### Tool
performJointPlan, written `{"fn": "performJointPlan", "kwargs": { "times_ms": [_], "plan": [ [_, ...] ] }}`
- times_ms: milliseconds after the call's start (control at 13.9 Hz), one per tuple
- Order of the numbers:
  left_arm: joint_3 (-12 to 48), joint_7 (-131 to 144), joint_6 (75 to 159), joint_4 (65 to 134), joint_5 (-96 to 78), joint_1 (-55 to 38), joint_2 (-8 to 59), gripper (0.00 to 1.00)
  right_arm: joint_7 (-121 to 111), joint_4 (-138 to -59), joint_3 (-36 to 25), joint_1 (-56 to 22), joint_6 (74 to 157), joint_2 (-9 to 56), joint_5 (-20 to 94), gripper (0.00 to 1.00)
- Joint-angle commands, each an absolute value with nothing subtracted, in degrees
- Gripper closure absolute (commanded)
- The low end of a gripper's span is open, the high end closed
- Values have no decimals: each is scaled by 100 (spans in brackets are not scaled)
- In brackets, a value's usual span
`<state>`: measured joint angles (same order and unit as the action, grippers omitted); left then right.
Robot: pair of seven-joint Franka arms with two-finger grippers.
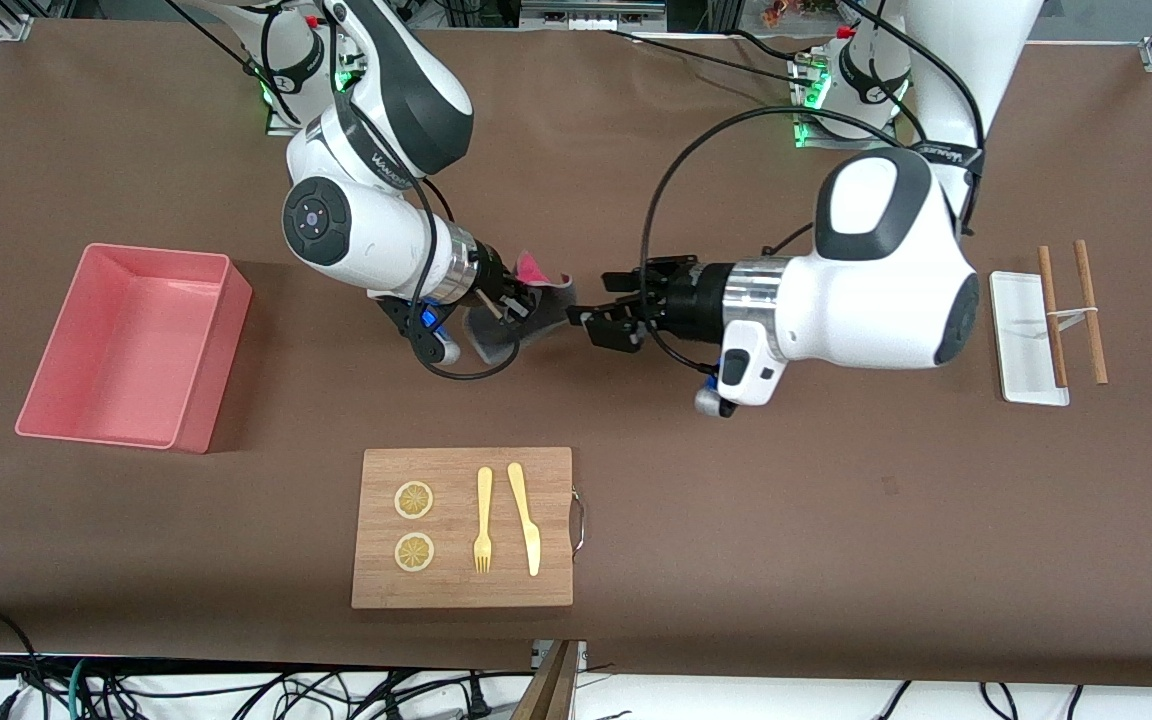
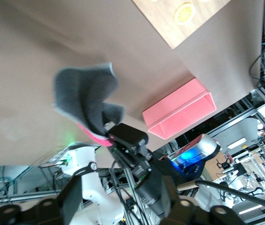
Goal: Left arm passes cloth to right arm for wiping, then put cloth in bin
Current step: 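Open the left gripper and pull it back while the right gripper holds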
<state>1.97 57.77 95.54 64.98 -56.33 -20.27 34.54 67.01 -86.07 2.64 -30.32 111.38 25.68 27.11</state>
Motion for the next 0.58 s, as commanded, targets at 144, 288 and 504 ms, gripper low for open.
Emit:
{"fn": "performJointPlan", "kwargs": {
  "times_ms": [144,288,504],
  "plan": [
    [150,5338,8590,6398,-5425,-1443,3516,0,6092,-8490,246,-3287,11030,2891,2603,100],
    [184,4199,8131,6451,-4294,-1301,3341,0,5942,-8499,246,-3357,11030,3005,2365,100],
    [150,3719,7998,6959,-3947,-1038,3086,0,5705,-8525,255,-3453,11004,3233,2338,100]
  ]
}}
